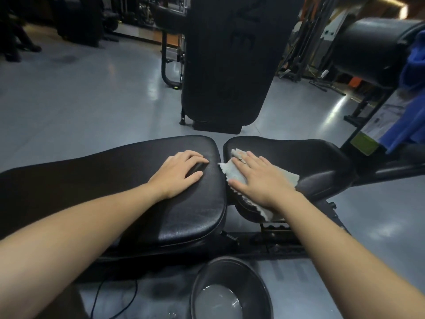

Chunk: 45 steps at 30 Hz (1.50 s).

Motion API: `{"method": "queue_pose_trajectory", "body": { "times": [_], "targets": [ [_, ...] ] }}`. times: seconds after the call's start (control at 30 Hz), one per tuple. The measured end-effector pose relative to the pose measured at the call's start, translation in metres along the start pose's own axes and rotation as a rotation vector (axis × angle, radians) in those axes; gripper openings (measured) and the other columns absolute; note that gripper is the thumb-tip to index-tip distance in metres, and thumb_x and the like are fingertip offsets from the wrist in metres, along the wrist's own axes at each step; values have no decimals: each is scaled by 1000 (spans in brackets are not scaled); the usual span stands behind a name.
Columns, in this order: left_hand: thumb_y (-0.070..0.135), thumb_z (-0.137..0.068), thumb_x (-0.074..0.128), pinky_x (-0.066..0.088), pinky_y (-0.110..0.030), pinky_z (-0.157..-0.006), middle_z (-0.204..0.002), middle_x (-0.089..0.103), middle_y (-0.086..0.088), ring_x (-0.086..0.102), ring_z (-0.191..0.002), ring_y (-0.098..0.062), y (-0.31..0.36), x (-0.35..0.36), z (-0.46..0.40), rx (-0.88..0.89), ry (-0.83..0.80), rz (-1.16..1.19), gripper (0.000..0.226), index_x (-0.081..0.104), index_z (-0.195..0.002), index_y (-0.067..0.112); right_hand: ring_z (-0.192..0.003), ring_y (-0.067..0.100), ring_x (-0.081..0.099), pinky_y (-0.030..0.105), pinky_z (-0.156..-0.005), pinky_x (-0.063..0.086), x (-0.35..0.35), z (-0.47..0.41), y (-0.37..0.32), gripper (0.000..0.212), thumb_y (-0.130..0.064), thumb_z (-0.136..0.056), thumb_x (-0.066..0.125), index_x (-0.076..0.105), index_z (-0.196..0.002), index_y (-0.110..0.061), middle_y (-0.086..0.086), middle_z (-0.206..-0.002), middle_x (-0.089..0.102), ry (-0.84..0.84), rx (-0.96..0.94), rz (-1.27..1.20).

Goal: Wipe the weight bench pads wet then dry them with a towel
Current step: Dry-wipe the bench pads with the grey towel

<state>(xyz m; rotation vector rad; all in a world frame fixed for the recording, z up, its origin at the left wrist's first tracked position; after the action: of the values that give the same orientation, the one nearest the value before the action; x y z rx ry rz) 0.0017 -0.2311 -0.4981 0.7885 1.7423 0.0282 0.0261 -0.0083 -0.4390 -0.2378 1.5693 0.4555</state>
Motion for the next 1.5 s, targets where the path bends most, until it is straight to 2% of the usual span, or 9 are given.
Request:
{"method": "queue_pose_trajectory", "body": {
  "times": [0.3, 0.4, 0.53, 0.73, 1.0, 1.13, 1.27, 1.4, 1.5],
  "targets": [
    [57, -94, 33, 33, -37, -110, -143, 42, 18, 40, -130, -8, 2, -2, 0, -2, -4, 14, 49, 46, -139, 43, -149, 16, 25, 30, -120, 16, -6, 14, -32, 59, -55, -100, 41, 30, -155, -37, -11, -163, 26, 90, 18, -266],
    [55, -96, 36, 33, -38, -110, -142, 41, 19, 39, -130, -8, 1, 0, 0, 8, 5, 12, 44, 45, -138, 45, -149, -2, 14, 30, -122, 19, -13, 37, -49, 56, -49, -100, 45, 31, -154, -41, -28, -160, 17, 156, -48, -619],
    [52, -96, 41, 32, -37, -109, -141, 43, 17, 40, -130, -9, 1, 0, 1, 14, 14, 32, 42, 46, -136, 44, -150, -4, 6, 38, -125, 12, -26, 70, -65, 59, -45, -96, 42, 31, -154, -38, -17, -164, 20, 329, -57, -937],
    [57, -91, 42, 33, -37, -109, -141, 44, 16, 41, -128, -9, 5, -5, 4, 11, 8, 55, 49, 49, -136, 38, -152, 2, 7, 42, -125, 11, -24, 91, -101, 59, -25, -101, 51, 31, -156, -25, -19, -164, 18, 392, -166, -892],
    [48, -96, 42, 35, -39, -111, -137, 52, 21, 45, -129, -4, -4, -6, 3, -40, 48, 230, 39, 60, -129, 39, -150, -4, -7, 37, -125, 1, 18, 69, -117, 61, -47, -101, 40, 21, -158, -33, -14, -166, 9, 196, -138, -732],
    [25, -99, 50, 39, -37, -112, -130, 63, 13, 54, -125, -3, -12, -11, 3, -79, 119, 417, 28, 70, -119, 22, -152, 4, -10, 39, -125, -3, 28, 62, -122, 82, -66, -94, 39, -3, -159, -37, -10, -168, 3, 199, -129, -481],
    [20, -102, 52, 42, -37, -110, -125, 66, 14, 57, -121, -2, -12, -15, 5, -123, 124, 481, 24, 70, -117, 23, -153, 11, -15, 41, -125, -7, 21, 54, -122, 117, -84, -73, 54, -20, -154, -41, -4, -169, -5, 140, -128, -517],
    [23, -100, 53, 44, -38, -106, -115, 62, 9, 56, -114, -7, 5, -38, 13, -174, 252, 486, 17, 68, -109, 26, -153, 7, -6, 41, -125, -4, -11, 54, -96, 94, -83, -81, 39, -4, -156, -45, -7, -169, 5, 248, -151, -580],
    [19, -98, 55, 41, -33, -104, -115, 55, 12, 47, -116, -7, 45, -57, 36, -197, 330, 454, 16, 65, -106, 29, -153, 11, 8, 43, -125, -1, -21, 58, -54, 77, -75, -91, 25, 20, -157, -36, -6, -165, 24, 388, 7, -423]
  ]
}}
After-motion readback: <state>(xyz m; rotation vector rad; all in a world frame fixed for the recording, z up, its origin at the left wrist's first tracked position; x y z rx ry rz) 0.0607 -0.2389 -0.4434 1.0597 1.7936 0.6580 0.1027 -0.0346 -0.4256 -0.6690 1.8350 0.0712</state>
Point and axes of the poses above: each hand's wrist, its own z-axis away from the middle knuckle, its own x-axis out of the palm, y = z × x, the point moved 5 cm from there along -z, towards the middle knuckle
